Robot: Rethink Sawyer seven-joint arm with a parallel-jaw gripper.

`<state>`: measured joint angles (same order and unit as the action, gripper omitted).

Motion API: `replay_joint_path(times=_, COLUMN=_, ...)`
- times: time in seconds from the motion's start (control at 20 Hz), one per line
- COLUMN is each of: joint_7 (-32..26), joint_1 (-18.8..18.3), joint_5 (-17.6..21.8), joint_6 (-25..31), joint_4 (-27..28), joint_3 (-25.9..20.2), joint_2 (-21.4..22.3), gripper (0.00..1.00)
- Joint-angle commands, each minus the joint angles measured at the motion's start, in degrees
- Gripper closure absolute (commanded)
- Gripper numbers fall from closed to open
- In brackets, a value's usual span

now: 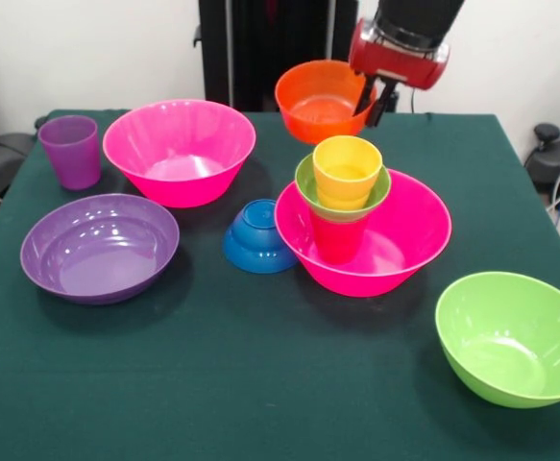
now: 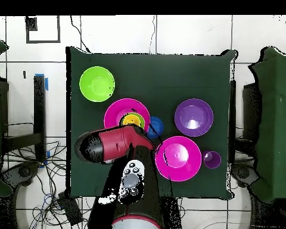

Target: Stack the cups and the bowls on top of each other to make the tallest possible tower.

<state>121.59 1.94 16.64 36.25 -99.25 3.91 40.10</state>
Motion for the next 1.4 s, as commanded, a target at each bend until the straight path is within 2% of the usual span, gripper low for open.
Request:
replay_joint_path(times=0.05, joint_7=11.5, joint_1=1.4, joint_5=-1.6, joint_6=-5.1, joint_4=4.7, joint_3=-0.1, joint_2=-6.1, gripper=1.0)
replay_joint_path(times=0.15, joint_7=11.4, joint_1=1.6, joint_5=-2.4, joint_6=-5.5, joint_4=5.0, joint_3=0.0, joint_2=-6.6, gripper=1.0)
replay_joint_path(times=0.4, joint_7=10.8, joint_1=3.7, joint_5=-4.9, joint_6=2.6, joint_4=5.5, joint_3=1.4, joint_2=-3.7, gripper=1.0)
replay_joint_path(times=0.6, joint_7=10.5, joint_1=5.3, joint_5=-5.8, joint_6=6.3, joint_4=4.7, joint_3=3.6, joint_2=-2.3, gripper=1.0)
replay_joint_path(times=1.1, joint_7=7.4, joint_1=5.8, joint_5=-7.6, joint_6=11.0, joint_4=4.5, joint_3=4.8, joint_2=0.1, gripper=1.0)
replay_joint_path(times=1.4, joint_7=5.9, joint_1=5.6, joint_5=-8.3, joint_6=12.1, joint_4=4.3, joint_3=4.2, joint_2=2.1, gripper=1.0)
